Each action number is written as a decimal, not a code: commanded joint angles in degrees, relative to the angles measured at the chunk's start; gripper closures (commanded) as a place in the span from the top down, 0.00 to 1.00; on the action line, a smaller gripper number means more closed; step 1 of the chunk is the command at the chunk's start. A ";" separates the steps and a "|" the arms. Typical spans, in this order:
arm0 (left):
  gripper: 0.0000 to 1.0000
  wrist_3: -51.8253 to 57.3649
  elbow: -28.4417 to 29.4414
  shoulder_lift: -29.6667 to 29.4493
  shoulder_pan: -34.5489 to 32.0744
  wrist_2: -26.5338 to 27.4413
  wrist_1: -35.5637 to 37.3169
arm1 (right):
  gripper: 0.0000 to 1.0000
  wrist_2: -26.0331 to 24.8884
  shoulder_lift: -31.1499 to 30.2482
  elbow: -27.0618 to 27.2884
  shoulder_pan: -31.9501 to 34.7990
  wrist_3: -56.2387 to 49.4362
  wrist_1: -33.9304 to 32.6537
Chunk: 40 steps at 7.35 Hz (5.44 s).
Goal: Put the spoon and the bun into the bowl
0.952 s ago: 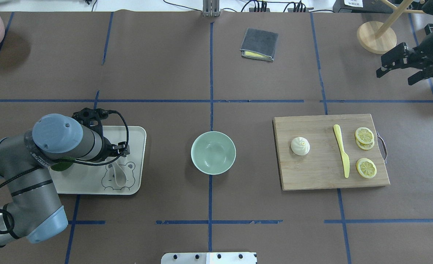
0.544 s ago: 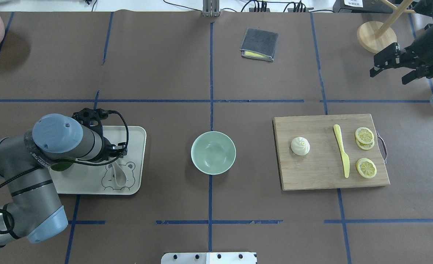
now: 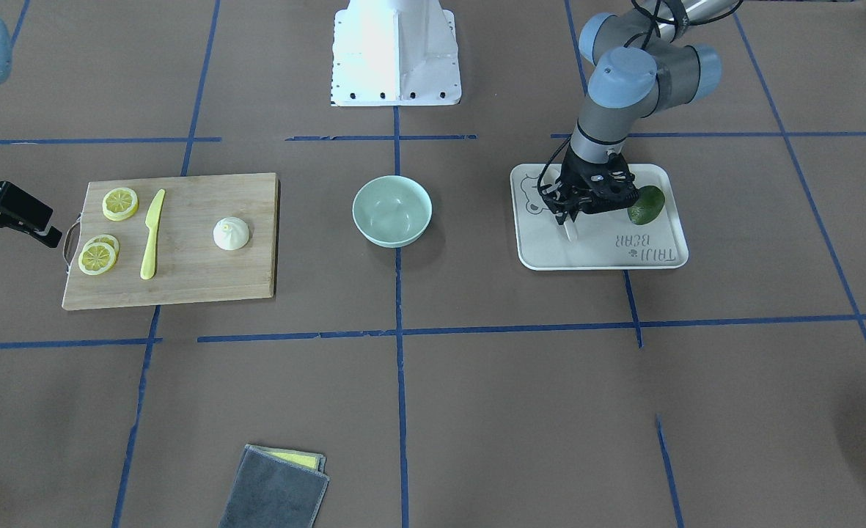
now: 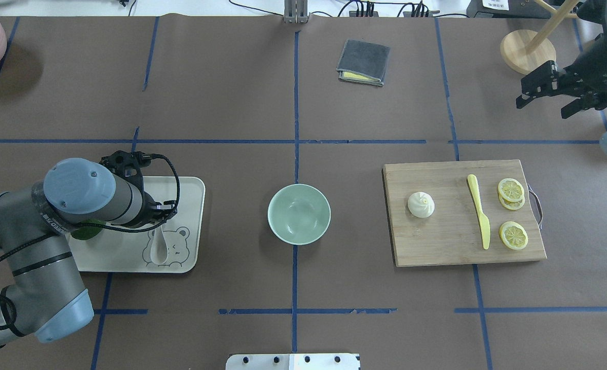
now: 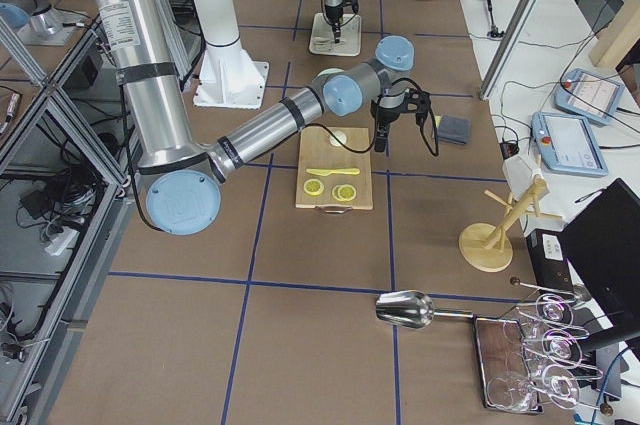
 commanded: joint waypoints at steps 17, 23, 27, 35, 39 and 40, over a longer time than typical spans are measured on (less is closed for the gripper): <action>0.00 -20.27 12.06 -27.36 -1.82 -0.19 -5.39 | 1.00 -24.25 5.31 -7.02 -31.69 21.52 9.84; 0.00 -20.45 12.42 -27.44 -1.38 -0.19 -5.48 | 0.86 -23.90 4.52 -6.06 -31.51 21.69 9.41; 0.00 -20.45 12.42 -27.36 -1.38 -0.19 -5.48 | 0.74 -24.07 4.51 -6.15 -33.01 21.69 9.23; 0.00 -23.17 17.60 -28.41 0.72 0.51 -12.16 | 0.09 -23.28 4.69 -1.40 -30.99 21.52 5.98; 0.41 -22.73 16.81 -27.71 0.82 0.60 -11.98 | 0.10 -23.37 5.13 -1.32 -30.81 21.60 5.98; 0.99 -22.47 16.37 -26.84 0.82 0.86 -11.90 | 0.09 -23.46 5.39 -1.32 -30.81 21.60 5.98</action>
